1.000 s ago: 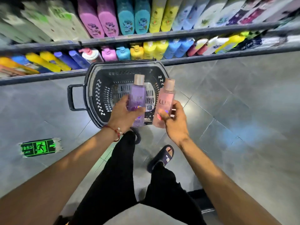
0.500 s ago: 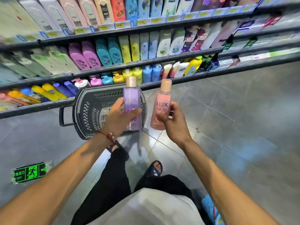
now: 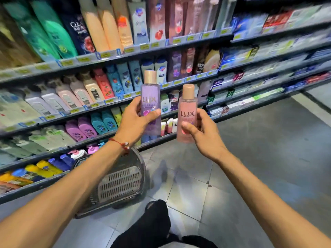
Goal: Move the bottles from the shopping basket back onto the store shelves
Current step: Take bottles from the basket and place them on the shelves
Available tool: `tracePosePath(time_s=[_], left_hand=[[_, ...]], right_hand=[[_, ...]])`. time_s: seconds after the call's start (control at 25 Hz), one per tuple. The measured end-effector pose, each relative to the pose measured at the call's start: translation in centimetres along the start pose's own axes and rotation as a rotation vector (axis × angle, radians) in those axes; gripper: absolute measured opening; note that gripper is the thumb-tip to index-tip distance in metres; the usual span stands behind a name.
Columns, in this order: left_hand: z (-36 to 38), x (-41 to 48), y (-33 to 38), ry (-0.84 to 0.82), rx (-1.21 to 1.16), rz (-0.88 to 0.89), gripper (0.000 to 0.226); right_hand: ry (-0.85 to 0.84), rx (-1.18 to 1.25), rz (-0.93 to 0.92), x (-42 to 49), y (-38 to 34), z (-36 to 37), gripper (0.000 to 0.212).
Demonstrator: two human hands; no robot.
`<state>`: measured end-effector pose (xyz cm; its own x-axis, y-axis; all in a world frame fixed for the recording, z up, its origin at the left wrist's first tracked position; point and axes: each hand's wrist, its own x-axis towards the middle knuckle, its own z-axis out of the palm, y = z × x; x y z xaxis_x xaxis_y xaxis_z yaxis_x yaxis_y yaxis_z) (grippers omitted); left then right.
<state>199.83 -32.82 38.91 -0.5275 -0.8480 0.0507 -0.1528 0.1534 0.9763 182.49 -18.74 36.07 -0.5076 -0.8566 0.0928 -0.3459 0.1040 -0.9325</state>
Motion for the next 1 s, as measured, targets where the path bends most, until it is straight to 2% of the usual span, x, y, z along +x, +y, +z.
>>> tracePosePath(time_s=[0.28, 0.6, 0.8, 1.0], left_hand=[[2.7, 11.4, 8.2, 0.002, 0.036, 0.179, 0.050], [7.1, 26.9, 15.9, 0.096, -0.051, 0.356, 0.040], [10.2, 34.8, 20.4, 0.102, -0.042, 0.457, 0.046], [13.7, 40.7, 25.3, 0.092, -0.053, 0.506, 0.039]], right_hand=[[0.029, 0.157, -0.080, 12.2, -3.7, -7.4, 0.027], [0.129, 0.224, -0.228, 28.3, -8.0, -15.5, 0.026], [0.129, 0.254, -0.343, 37.4, -10.6, -20.6, 0.019], [0.075, 0.250, -0.454, 44.7, -12.7, -26.1, 0.022]])
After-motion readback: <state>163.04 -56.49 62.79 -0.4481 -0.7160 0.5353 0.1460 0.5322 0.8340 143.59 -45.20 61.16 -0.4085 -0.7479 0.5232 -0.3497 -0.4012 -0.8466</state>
